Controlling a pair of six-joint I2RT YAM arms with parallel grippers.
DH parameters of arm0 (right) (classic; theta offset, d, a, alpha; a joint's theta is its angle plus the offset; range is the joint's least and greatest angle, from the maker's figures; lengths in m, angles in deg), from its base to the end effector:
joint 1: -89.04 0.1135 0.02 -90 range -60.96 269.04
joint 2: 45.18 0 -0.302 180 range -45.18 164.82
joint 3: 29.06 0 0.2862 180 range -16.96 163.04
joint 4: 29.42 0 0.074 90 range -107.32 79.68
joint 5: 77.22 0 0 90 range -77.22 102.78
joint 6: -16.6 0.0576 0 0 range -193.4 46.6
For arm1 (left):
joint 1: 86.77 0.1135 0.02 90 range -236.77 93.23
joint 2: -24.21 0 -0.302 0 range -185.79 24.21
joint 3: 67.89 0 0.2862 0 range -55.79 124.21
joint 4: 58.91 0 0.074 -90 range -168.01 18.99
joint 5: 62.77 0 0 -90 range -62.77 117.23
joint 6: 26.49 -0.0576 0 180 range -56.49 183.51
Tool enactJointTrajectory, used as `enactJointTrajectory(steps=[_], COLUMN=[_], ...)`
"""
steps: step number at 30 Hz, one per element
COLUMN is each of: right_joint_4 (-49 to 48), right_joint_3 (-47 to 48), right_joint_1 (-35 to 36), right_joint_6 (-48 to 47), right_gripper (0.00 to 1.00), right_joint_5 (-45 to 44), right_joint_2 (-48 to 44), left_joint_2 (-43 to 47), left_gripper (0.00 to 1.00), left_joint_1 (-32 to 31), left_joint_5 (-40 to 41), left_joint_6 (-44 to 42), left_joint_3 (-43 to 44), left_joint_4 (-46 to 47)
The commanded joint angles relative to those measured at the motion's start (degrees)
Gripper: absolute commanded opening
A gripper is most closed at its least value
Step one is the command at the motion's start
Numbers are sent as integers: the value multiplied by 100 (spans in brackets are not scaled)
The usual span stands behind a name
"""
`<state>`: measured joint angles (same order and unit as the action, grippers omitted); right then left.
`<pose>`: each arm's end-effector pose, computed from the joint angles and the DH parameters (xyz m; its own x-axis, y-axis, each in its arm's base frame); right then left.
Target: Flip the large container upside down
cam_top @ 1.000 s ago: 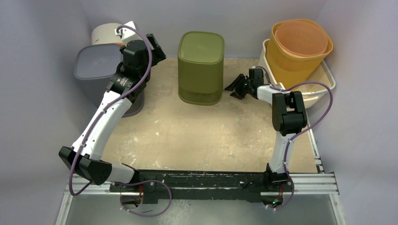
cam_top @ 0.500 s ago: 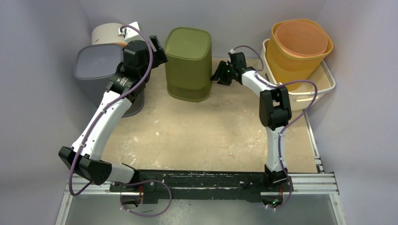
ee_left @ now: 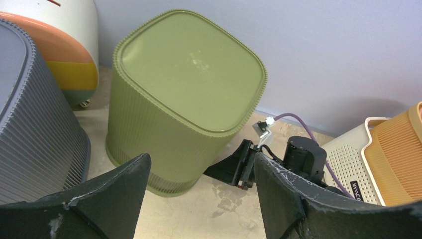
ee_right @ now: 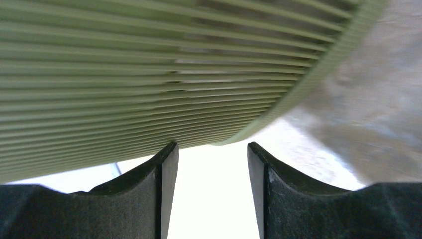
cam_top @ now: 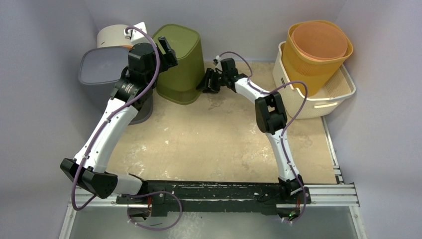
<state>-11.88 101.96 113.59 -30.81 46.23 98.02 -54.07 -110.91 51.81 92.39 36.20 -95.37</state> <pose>0.5758 0.2979 0.1735 -0.8613 0.2274 -0.4544 -0.2706 0.5517 0.7889 0.3205 -0.1174 0.5105 -0.1471 -0.4154 -0.8977 -0.0825 0.9095 -0.4073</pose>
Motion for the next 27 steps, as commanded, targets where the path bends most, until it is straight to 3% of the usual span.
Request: enactJointTrajectory(steps=[1, 17, 22, 27], right_joint_4=[-816, -1820, -1377, 67], right_joint_3=[306, 185, -135, -109], right_joint_1=[58, 50, -105, -367], right_joint_6=[224, 373, 9, -1130], right_gripper=[56, 58, 58, 60], right_joint_5=[692, 1764, 1464, 381], right_joint_2=[-185, -130, -651, -1616], left_joint_2=[131, -77, -126, -68], left_gripper=[73, 73, 74, 73], left_joint_1=[-27, -23, -21, -24], left_joint_5=[-104, -263, -371, -409], left_joint_6=[-22, 113, 83, 1], left_joint_3=[-22, -34, 118, 152], left_joint_4=[348, 465, 420, 394])
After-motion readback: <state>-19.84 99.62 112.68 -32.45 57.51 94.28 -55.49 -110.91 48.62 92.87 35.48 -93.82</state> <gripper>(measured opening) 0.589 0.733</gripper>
